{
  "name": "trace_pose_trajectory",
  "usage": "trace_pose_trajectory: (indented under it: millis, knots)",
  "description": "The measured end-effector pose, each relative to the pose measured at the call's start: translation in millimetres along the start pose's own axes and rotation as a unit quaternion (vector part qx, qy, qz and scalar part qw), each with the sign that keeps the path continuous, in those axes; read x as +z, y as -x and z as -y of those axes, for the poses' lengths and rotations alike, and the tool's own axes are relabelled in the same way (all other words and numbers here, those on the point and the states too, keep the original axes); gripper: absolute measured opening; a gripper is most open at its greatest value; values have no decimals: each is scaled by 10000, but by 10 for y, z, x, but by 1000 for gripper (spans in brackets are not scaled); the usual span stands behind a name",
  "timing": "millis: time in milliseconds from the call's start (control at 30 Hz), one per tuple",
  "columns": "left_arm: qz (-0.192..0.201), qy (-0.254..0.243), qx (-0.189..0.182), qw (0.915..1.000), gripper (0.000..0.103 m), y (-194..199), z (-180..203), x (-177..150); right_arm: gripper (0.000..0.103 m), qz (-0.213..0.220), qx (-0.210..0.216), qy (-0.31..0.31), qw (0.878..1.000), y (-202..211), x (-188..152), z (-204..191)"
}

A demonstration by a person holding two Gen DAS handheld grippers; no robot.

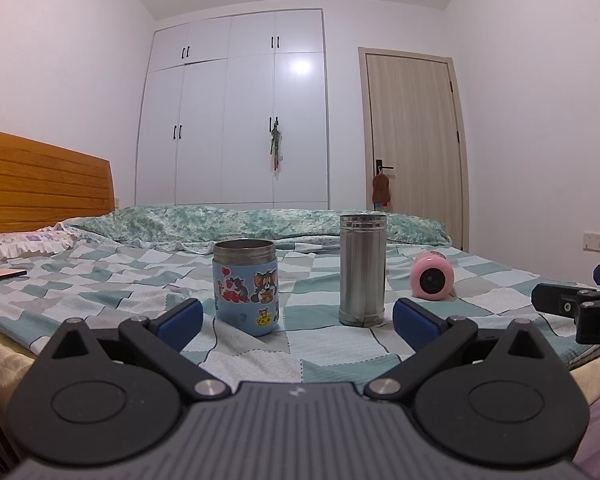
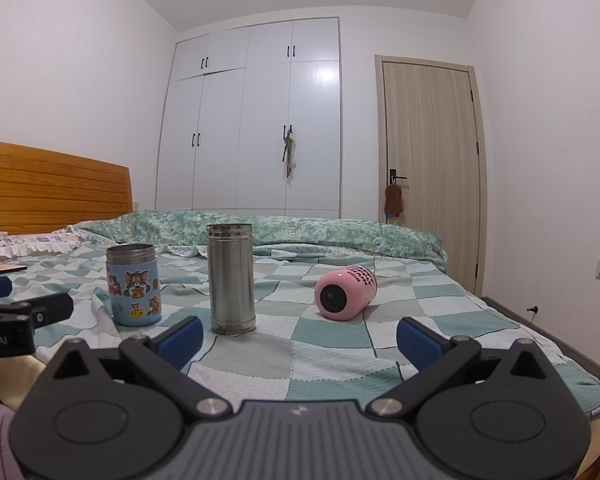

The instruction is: Flip cup upright

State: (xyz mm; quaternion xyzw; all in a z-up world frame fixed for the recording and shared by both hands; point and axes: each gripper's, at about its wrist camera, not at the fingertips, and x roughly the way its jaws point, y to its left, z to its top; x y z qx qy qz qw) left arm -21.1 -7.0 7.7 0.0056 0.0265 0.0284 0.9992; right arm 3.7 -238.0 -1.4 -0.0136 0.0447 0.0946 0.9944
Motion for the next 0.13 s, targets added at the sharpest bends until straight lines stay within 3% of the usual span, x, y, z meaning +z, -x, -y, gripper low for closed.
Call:
trace_pose_trajectory:
  millis: [133]
  knots:
    - [-10, 18, -9, 10000, 103, -2, -4, 2, 103, -1, -1, 4, 10000, 0, 0, -2]
